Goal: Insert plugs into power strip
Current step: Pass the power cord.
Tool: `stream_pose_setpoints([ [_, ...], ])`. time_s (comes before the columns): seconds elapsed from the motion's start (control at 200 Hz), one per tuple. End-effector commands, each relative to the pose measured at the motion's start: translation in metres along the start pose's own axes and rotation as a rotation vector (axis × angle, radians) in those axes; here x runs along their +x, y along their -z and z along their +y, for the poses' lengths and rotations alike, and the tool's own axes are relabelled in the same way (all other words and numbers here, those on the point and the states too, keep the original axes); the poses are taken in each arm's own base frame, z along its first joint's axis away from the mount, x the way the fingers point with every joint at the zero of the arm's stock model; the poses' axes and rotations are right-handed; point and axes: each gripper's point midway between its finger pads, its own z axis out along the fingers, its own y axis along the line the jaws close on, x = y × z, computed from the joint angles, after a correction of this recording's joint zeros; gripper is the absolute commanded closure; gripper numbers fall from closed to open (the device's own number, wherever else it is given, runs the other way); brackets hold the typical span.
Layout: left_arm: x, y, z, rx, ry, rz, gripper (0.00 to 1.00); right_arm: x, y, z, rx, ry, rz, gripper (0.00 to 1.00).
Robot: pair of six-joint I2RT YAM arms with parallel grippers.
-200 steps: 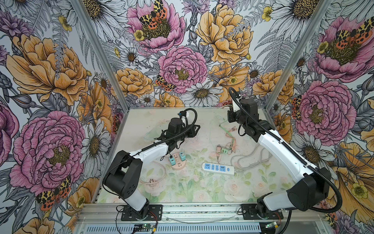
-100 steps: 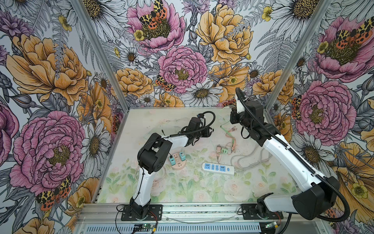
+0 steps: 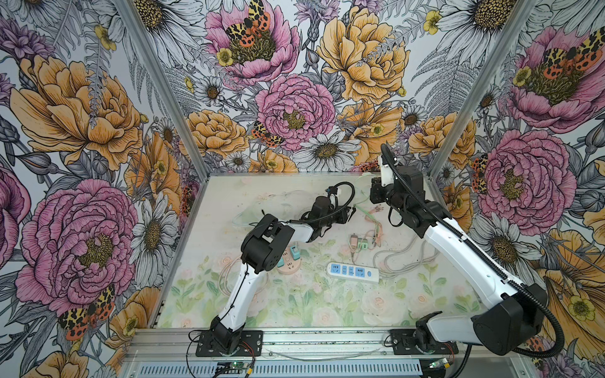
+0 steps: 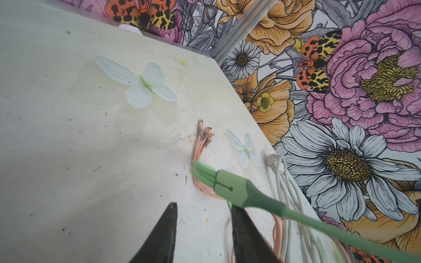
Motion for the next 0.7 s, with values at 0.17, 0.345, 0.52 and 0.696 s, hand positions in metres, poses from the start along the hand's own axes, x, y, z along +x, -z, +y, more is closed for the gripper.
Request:
stream_pose_setpoints([
  [0.17,-0.037,-0.014,-0.048,0.126,-0.078,-0.143,0.59,0.005,0.003,0.013,-0.072,-0.047,0.001,1.0],
  [0.345,-0.049,-0.017,-0.039,0.031,-0.107,-0.193,0.74,0.011,0.007,0.015,-0.088,-0.06,0.008,1.0],
  [0.52,-0.072,-0.007,-0.035,-0.02,-0.114,-0.261,0.85,0.017,0.015,0.013,-0.084,-0.058,0.009,1.0],
  [0.696,-0.099,0.013,-0.043,-0.012,-0.117,-0.323,0.95,0.025,0.02,0.011,-0.078,-0.057,0.02,1.0],
])
